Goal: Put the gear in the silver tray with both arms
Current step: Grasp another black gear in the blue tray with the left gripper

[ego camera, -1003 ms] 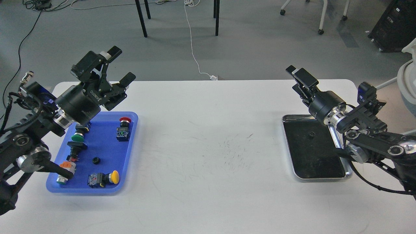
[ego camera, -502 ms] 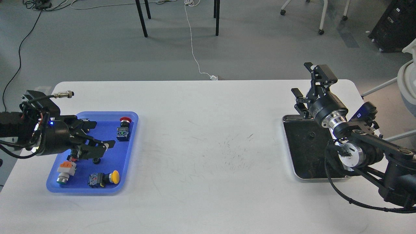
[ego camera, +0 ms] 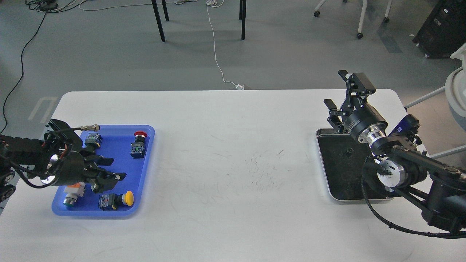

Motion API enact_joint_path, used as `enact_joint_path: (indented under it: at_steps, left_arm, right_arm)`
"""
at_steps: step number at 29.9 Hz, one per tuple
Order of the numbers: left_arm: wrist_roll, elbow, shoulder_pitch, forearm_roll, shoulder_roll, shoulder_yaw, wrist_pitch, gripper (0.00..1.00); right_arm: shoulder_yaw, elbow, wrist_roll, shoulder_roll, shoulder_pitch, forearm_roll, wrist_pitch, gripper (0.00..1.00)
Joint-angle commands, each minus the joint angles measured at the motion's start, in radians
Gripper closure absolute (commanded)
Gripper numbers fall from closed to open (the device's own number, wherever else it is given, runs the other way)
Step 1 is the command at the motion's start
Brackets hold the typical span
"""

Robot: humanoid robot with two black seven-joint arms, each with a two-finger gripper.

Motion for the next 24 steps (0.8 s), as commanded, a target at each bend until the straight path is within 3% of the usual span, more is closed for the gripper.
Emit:
enact_joint_path:
  at_steps: [1, 24]
  left_arm:
    - [0.0, 0.057, 0.002, 0.0, -0.025, 0.0, 0.0, 0.37]
    - [0.0, 0.166, -0.001, 0.0, -0.048, 0.08, 0.064, 0.38]
  right_arm:
    - [-0.001, 0.001, 0.0, 0.0, 0.0, 0.0, 0.0, 0.02]
    - [-0.001, 0.017, 0.0, -0.003, -0.003, -0.001, 0.0, 0.02]
